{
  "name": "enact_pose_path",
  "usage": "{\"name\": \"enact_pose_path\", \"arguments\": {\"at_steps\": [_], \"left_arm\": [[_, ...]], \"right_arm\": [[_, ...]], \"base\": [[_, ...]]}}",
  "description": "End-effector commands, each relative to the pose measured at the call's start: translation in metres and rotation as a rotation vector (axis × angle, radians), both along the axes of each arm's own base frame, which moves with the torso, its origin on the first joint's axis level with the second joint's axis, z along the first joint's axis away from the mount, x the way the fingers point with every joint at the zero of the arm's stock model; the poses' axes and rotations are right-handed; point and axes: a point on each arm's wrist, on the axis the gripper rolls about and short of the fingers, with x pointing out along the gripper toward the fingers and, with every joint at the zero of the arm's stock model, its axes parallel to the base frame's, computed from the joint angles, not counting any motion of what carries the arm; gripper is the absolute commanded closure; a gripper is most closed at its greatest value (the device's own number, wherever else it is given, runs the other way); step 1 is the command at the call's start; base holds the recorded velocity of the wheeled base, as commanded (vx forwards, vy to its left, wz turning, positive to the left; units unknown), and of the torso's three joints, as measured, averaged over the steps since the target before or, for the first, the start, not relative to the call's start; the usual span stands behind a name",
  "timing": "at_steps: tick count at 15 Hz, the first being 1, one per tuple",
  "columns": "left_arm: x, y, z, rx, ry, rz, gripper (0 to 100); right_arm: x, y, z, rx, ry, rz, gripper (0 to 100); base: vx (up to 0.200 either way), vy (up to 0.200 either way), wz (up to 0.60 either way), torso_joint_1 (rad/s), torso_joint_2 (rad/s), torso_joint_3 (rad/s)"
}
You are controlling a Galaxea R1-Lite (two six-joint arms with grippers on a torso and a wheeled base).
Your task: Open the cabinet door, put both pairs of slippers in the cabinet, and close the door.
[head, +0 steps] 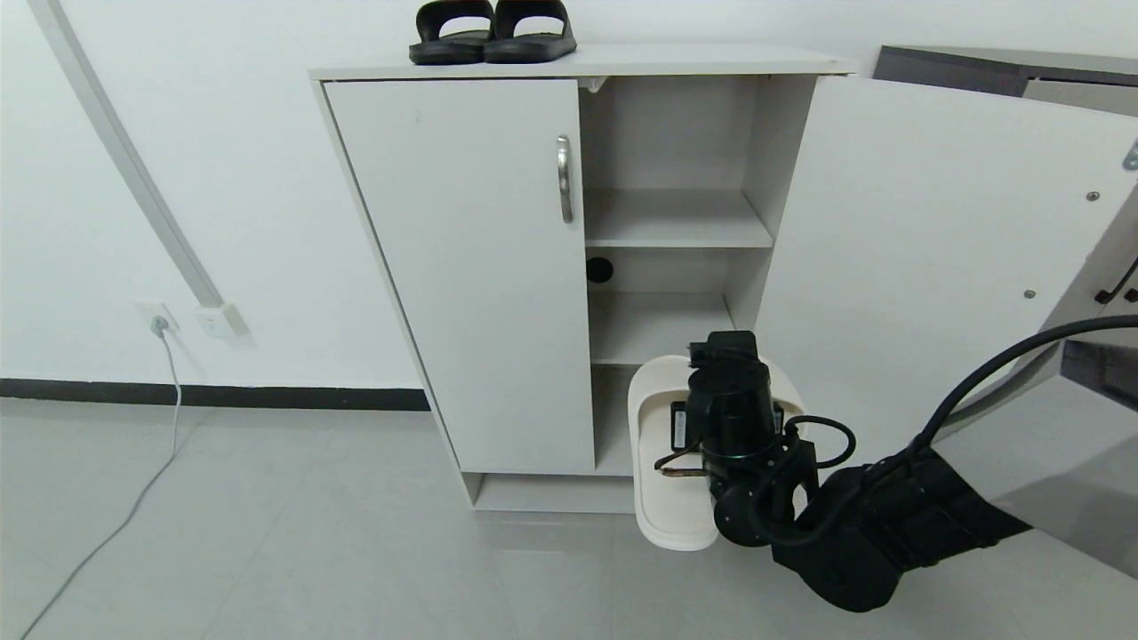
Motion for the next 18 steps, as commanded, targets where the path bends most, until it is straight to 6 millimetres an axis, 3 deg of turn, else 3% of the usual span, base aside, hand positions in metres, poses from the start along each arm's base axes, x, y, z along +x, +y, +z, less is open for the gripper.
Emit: {"name": "enact_pose_path", "arguments": {"at_steps": [1,8,18], "left_arm": [[0.000,0.000,0.000,0.001,0.003,0.001,100],[0.000,0.000,0.000,0.001,0.003,0.000,100],[0.000,0.000,0.000,0.004,0.003,-0.003,100]], "right_arm": [[0.001,0.004,-0.007,-0.009,0.009,0.019,100],[0.003,0.010,-0.026,-0.037,-0.047,0.127,100],[0.003,0.012,-0.032,-0.035,-0.036,0.147,100]], "base": [[0.000,0.000,0.00,0.000,0.00,0.000],[0.000,0.000,0.00,0.000,0.00,0.000],[0.000,0.000,0.00,0.000,0.00,-0.044]]}}
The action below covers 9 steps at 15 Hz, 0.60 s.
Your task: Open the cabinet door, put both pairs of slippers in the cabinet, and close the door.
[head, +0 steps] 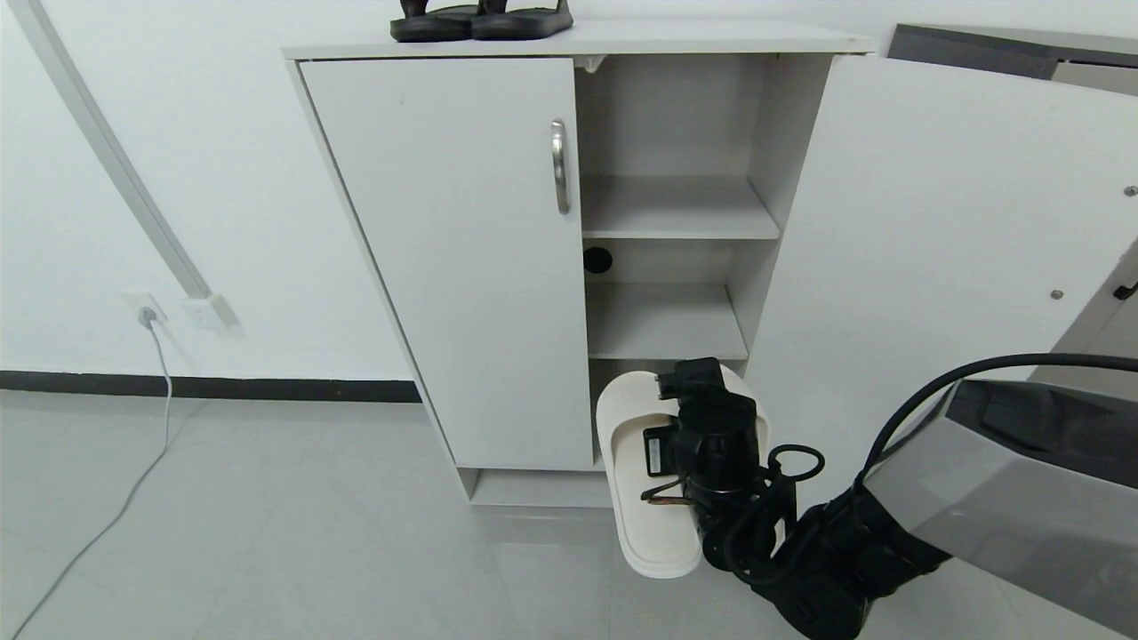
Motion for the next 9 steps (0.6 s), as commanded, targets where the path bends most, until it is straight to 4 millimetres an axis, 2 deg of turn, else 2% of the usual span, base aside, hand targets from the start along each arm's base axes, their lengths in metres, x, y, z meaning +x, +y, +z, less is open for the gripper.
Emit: {"name": "enact_pose_path", "arguments": {"at_steps": [1,9], "left_arm": [[0.0001,0.0000,0.0000,0.000,0.002,0.002,100],[0.0001,0.0000,0.0000,-0.002,0.002,0.002,100]], "right_arm": [[0.0005,0.0006,-0.0031,-0.005,0.005,0.002,100],[0.0012,0.0016,-0.0016,0.019,-0.015,0.014,100]], "base": [[0.000,0.000,0.00,0.007,0.00,-0.178],[0.000,0.000,0.00,0.004,0.00,-0.193]]}}
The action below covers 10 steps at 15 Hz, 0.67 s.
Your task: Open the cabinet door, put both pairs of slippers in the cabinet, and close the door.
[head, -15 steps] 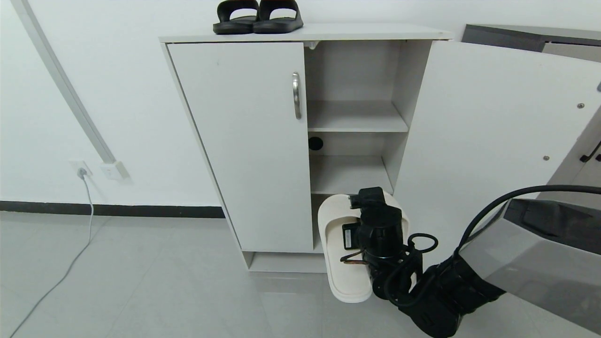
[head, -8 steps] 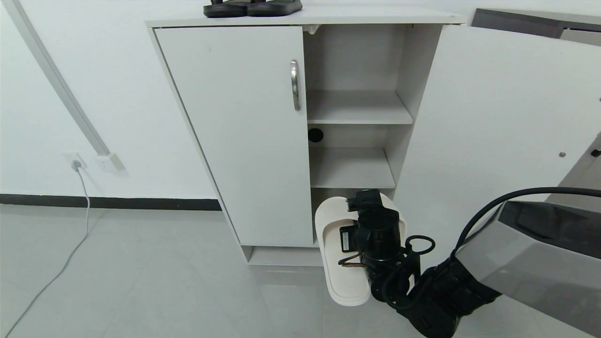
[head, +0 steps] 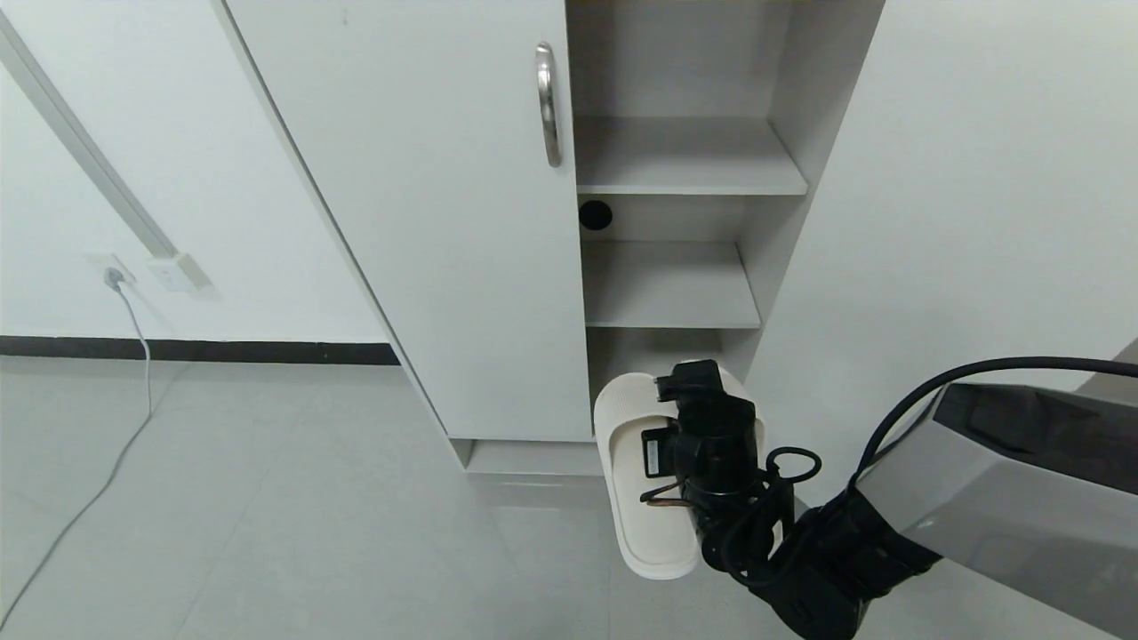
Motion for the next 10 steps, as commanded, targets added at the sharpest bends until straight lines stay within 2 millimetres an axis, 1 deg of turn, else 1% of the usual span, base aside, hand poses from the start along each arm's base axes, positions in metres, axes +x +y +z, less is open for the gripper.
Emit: {"name": "enact_pose_path", "arguments": {"at_steps": [1,3,5,6,8,10], "left_arm": [[0.000,0.000,0.000,-0.001,0.002,0.000,100],[0.000,0.000,0.000,-0.002,0.002,0.002,100],[0.000,0.000,0.000,-0.002,0.002,0.002,100],[0.000,0.000,0.000,-0.002,0.002,0.002,100],[0.000,0.000,0.000,-0.002,0.002,0.002,100],[0.000,0.000,0.000,-0.002,0.002,0.002,100]], "right_arm": [[0.001,0.000,0.003,0.014,-0.021,-0.004,100],[0.000,-0.001,0.017,0.035,-0.123,-0.005,100],[0.002,-0.003,0.024,0.026,-0.202,-0.016,100],[0.002,-0.004,0.024,0.026,-0.209,-0.018,100],[0.001,-0.005,0.031,0.034,-0.236,-0.019,100],[-0.001,-0.007,0.036,0.032,-0.263,-0.022,100]], "base": [[0.000,0.000,0.00,0.002,0.00,-0.198],[0.000,0.000,0.00,0.005,0.00,-0.200],[0.000,0.000,0.00,0.015,0.00,-0.193],[0.000,0.000,0.00,0.002,0.00,-0.198],[0.000,0.000,0.00,0.002,0.00,-0.195],[0.000,0.000,0.00,0.007,0.00,-0.107]]}}
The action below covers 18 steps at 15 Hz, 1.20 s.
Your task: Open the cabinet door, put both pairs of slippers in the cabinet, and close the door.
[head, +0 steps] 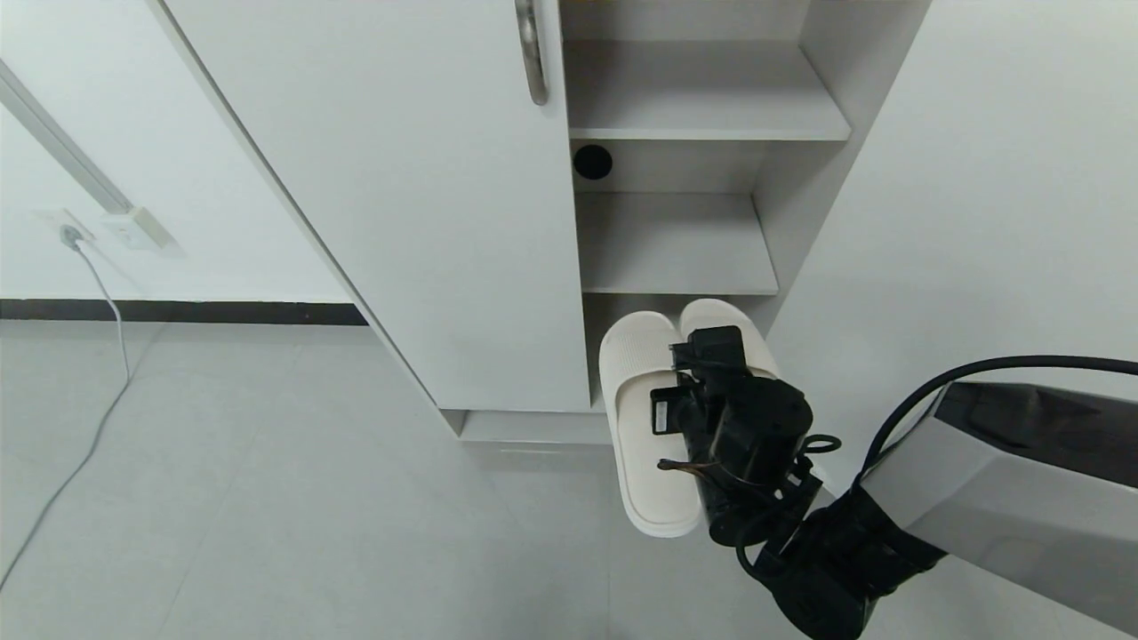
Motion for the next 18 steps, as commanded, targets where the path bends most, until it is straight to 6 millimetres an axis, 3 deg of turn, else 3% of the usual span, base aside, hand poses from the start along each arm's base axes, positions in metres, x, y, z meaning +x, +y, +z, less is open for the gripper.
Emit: {"name": "enact_pose_path", "arguments": {"at_steps": [1,5,18], "left_arm": [[0.0001,0.0000,0.0000,0.000,0.001,0.000,100],[0.0001,0.0000,0.0000,0.000,0.001,0.000,100],[0.0001,0.0000,0.0000,0.000,0.001,0.000,100]], "right_arm": [[-0.0017,-0.0015,0.0058,0.007,-0.010,0.001,100],[-0.0020,-0.0018,0.0081,0.012,-0.016,0.001,100],[-0.0006,-0.0022,0.0066,0.004,-0.011,-0.003,100]], "base": [[0.000,0.000,0.00,0.000,0.00,0.000],[0.000,0.000,0.00,0.000,0.00,0.000],[0.200,0.000,0.00,0.004,0.00,0.002]]}}
